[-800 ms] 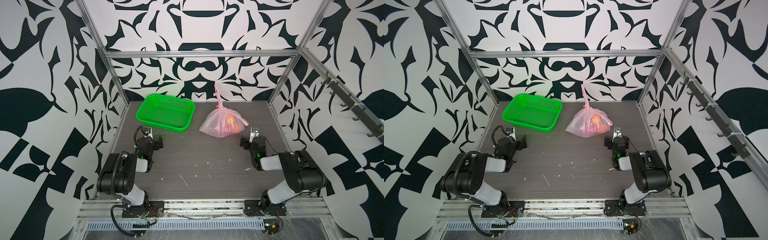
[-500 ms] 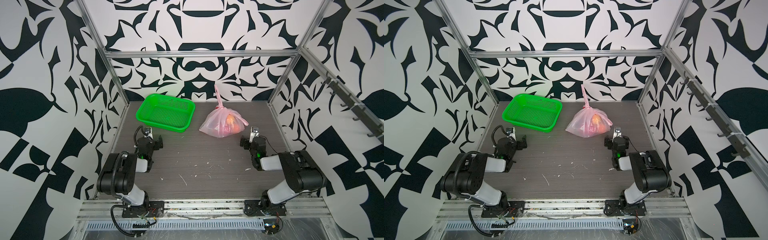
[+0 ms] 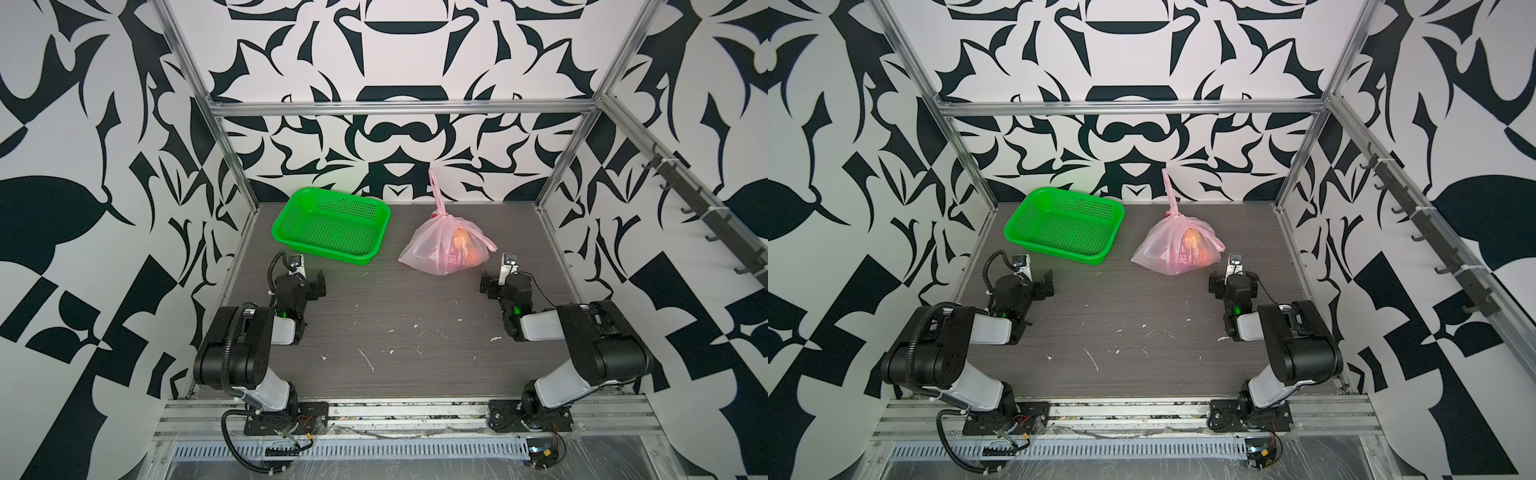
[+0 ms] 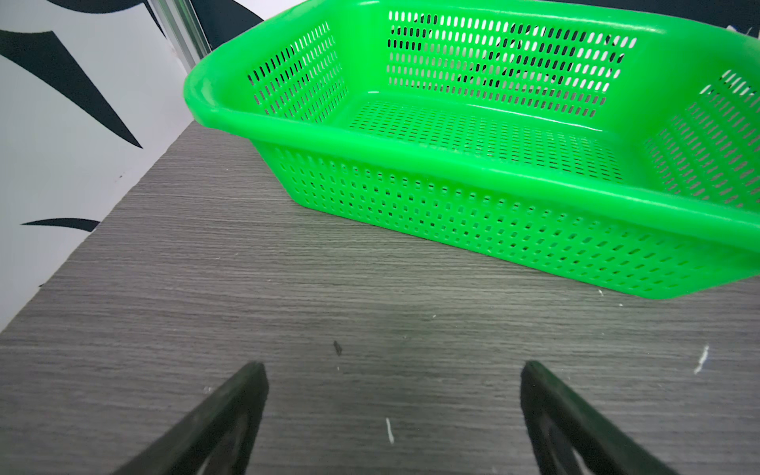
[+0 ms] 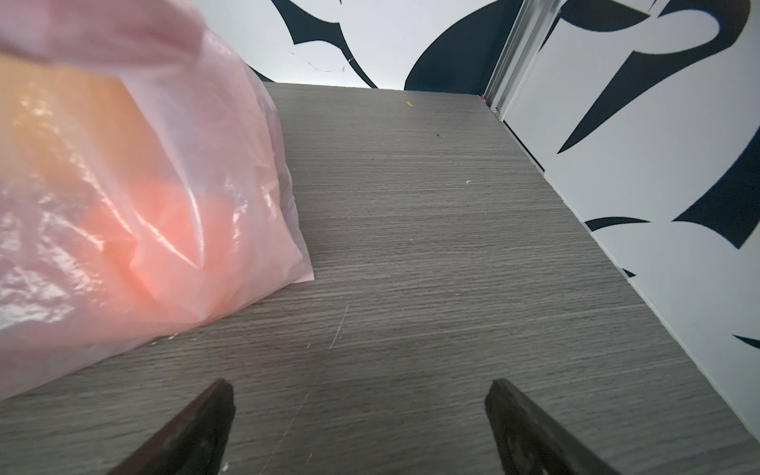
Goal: Untie the knot of the plastic bag and take out the fruit
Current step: Move the basket to the center of the table.
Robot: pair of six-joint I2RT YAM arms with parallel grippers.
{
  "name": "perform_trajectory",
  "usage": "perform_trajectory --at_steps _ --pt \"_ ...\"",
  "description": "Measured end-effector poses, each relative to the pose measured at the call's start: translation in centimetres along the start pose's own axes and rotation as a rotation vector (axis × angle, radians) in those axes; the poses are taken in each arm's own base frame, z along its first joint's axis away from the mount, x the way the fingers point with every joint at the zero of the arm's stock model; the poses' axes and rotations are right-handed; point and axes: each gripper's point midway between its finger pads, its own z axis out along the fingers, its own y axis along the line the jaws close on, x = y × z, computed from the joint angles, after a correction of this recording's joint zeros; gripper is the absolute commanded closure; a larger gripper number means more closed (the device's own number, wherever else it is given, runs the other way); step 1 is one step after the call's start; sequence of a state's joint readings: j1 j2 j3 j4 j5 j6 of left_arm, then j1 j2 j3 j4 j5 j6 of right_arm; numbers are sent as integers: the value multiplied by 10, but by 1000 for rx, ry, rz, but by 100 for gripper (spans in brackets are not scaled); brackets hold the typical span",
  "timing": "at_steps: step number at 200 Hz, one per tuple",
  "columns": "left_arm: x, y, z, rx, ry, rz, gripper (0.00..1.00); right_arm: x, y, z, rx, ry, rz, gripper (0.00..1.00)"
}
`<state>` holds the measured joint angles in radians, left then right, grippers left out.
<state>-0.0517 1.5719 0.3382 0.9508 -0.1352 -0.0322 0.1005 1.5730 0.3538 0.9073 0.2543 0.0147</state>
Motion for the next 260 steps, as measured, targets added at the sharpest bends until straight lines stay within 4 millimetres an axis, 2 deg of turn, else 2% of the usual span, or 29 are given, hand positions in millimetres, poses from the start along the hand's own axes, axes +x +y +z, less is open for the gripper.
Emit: perform_trajectory --at_steps 87,113,125,141,168,183,202,239,260 --pt "0 1 0 -7 0 0 1 0 0 0 0 0 0 1" --pt "-17 10 -10 -56 -29 -16 1 -2 -7 -9 26 39 -3 1" --pt "-31 17 -17 -100 -43 -36 1 -14 -14 -15 61 45 22 1" --pt "-50 31 -21 -185 -32 -100 1 -42 -23 -23 108 25 89 1" --pt "-91 63 -36 -319 -9 -327 1 -84 -34 -42 150 16 225 1" --pt "-102 70 -44 -331 10 -440 1 -99 -36 -52 147 33 280 1" --pt "-94 63 -47 -303 87 -549 1 -108 -34 -63 130 71 330 0" --pt "-54 32 -44 -217 335 -702 1 -109 -26 -81 82 175 384 0" --pt "-49 20 -38 -183 423 -762 1 -108 -17 -89 31 215 401 0"
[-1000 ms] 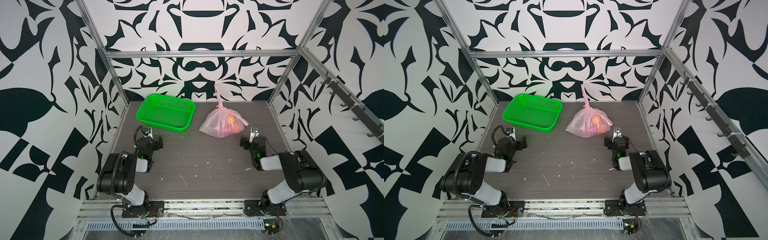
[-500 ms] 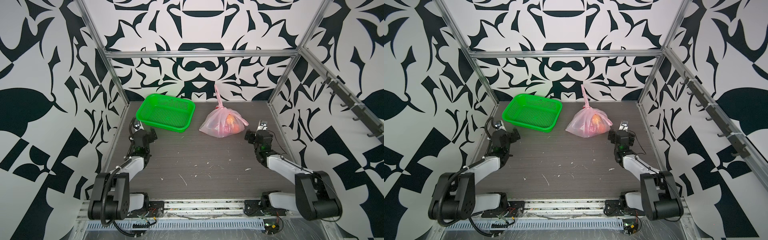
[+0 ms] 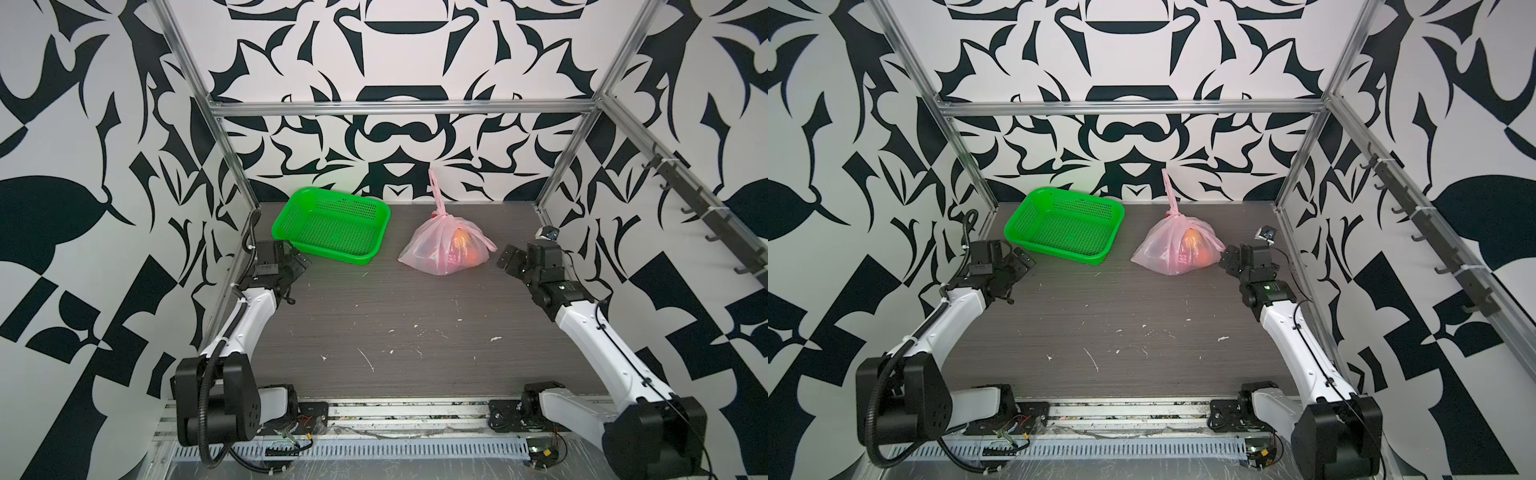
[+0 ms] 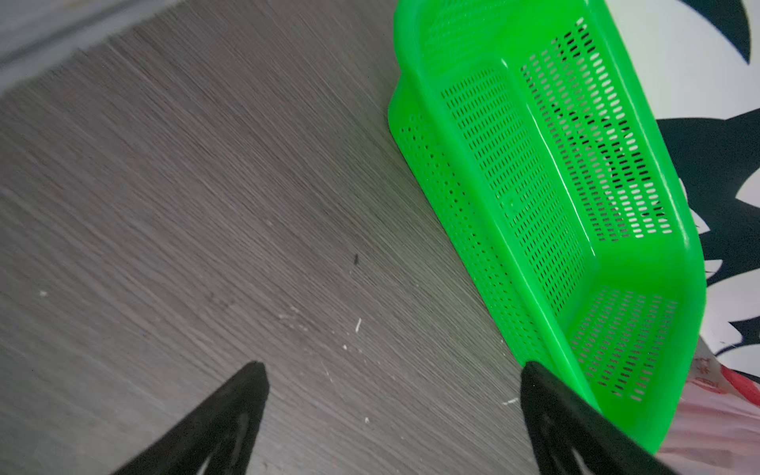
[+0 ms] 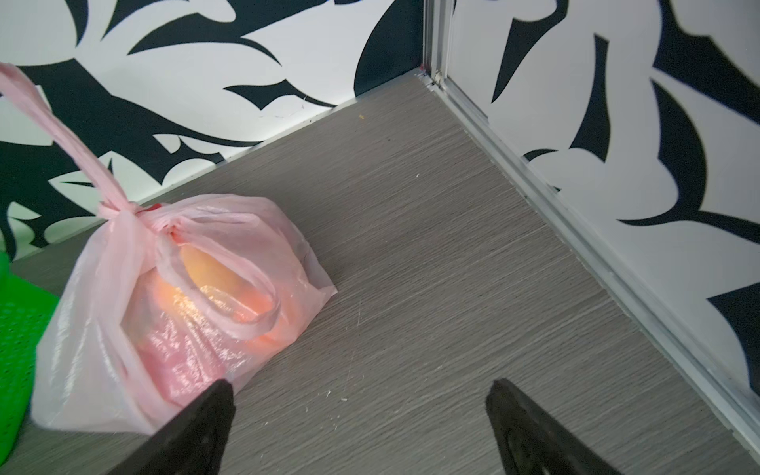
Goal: Untie the knot of the plastic bag and take out the fruit
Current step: Move the basket to the center of the table.
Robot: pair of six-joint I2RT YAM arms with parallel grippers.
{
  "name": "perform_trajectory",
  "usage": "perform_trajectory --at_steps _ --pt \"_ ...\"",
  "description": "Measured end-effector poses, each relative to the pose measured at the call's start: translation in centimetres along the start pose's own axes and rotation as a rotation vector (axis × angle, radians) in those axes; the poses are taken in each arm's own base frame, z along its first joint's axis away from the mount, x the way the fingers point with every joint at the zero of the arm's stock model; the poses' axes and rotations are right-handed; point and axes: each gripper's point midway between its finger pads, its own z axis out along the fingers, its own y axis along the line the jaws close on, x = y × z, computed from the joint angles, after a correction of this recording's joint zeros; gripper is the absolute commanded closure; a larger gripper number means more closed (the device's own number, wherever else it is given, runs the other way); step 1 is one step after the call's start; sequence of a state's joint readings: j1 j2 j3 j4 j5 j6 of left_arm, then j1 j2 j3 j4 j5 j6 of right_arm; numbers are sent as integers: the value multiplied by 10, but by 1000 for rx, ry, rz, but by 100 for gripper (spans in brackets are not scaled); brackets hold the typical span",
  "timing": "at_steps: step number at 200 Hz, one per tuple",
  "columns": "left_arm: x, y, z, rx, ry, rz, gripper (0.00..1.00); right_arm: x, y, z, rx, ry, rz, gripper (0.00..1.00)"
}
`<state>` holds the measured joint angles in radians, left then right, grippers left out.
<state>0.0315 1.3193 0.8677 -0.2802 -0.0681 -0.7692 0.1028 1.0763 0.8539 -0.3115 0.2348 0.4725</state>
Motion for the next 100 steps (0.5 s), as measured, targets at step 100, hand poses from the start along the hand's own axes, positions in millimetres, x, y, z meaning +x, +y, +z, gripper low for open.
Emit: perform_trajectory --at_steps 100 --pt "8 -45 54 85 230 -113 1 29 27 -10 -124 128 -24 4"
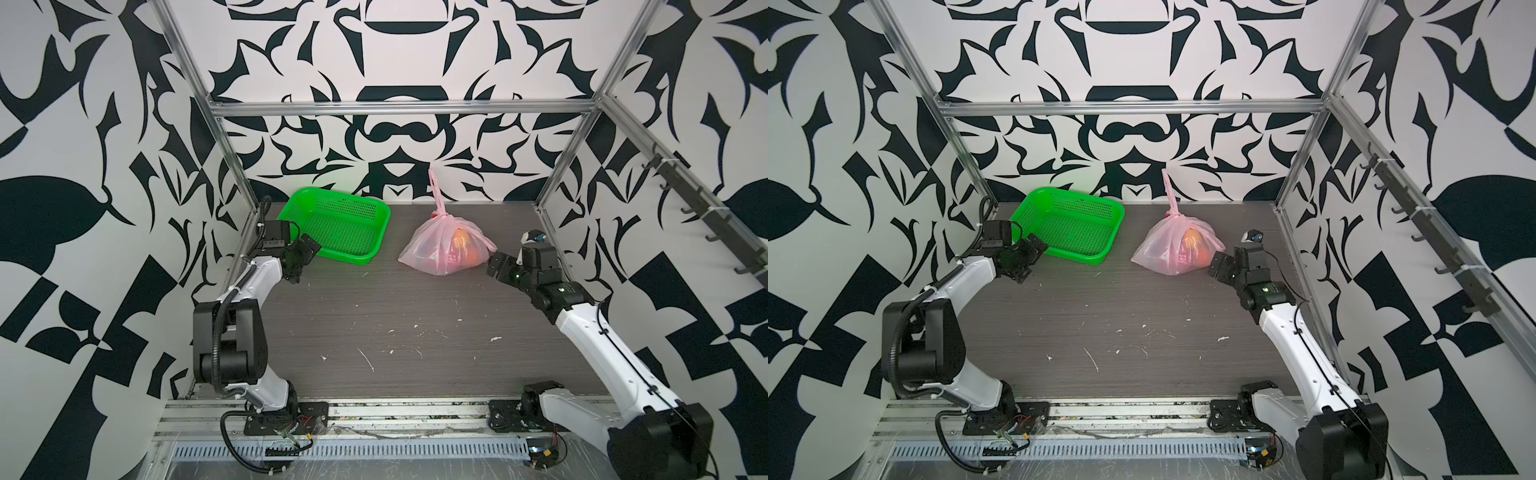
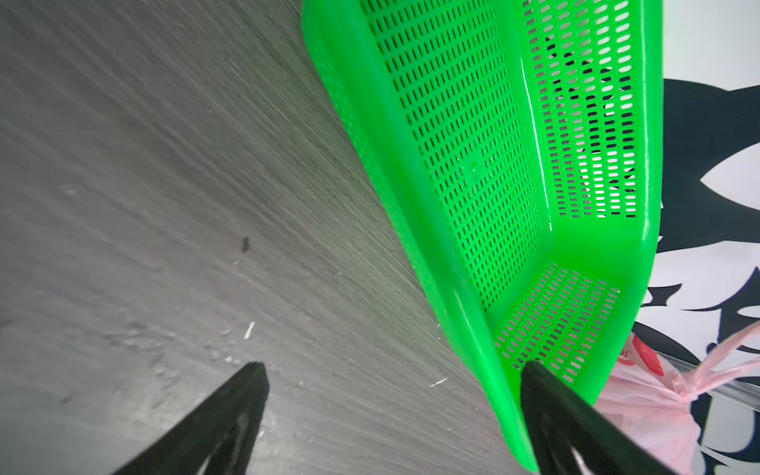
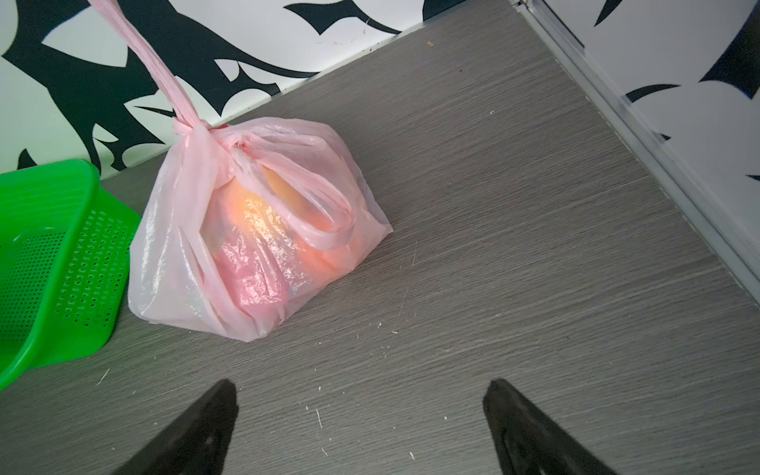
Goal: Untie the knot of the plastic bag and take out the fruit
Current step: Move the basket to the center of the table.
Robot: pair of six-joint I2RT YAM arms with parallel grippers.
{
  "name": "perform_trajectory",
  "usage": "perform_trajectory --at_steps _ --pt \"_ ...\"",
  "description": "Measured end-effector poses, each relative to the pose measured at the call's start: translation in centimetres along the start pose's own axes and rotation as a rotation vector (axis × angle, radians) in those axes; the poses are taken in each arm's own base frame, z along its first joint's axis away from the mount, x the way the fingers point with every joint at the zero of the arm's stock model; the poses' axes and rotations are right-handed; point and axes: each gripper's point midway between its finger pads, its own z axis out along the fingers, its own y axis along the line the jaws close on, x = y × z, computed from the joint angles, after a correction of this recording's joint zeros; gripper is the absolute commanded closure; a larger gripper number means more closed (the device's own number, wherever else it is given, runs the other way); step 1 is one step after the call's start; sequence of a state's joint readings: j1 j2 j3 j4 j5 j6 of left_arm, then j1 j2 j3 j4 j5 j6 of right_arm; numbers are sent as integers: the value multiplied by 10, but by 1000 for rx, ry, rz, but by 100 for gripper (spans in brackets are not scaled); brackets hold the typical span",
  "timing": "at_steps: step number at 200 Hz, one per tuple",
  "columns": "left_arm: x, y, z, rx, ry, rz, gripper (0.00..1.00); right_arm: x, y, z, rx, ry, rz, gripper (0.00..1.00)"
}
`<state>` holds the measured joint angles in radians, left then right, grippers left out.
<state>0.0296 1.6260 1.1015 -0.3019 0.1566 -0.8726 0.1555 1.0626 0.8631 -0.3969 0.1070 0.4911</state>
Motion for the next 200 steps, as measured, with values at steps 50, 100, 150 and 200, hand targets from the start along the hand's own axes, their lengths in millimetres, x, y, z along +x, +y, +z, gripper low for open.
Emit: perform_trajectory --at_steps 50,100,150,200 --pt "-7 -10 33 21 47 -33 1 4 4 1 -13 15 -6 8" --pt "-9 -8 56 19 71 -56 10 9 7 10 -14 44 -12 11" --pt "-10 -9 61 25 69 -61 26 17 14 16 -22 74 -30 12" --pt "-11 -10 61 32 66 -60 40 17 22 18 -34 76 -45 12"
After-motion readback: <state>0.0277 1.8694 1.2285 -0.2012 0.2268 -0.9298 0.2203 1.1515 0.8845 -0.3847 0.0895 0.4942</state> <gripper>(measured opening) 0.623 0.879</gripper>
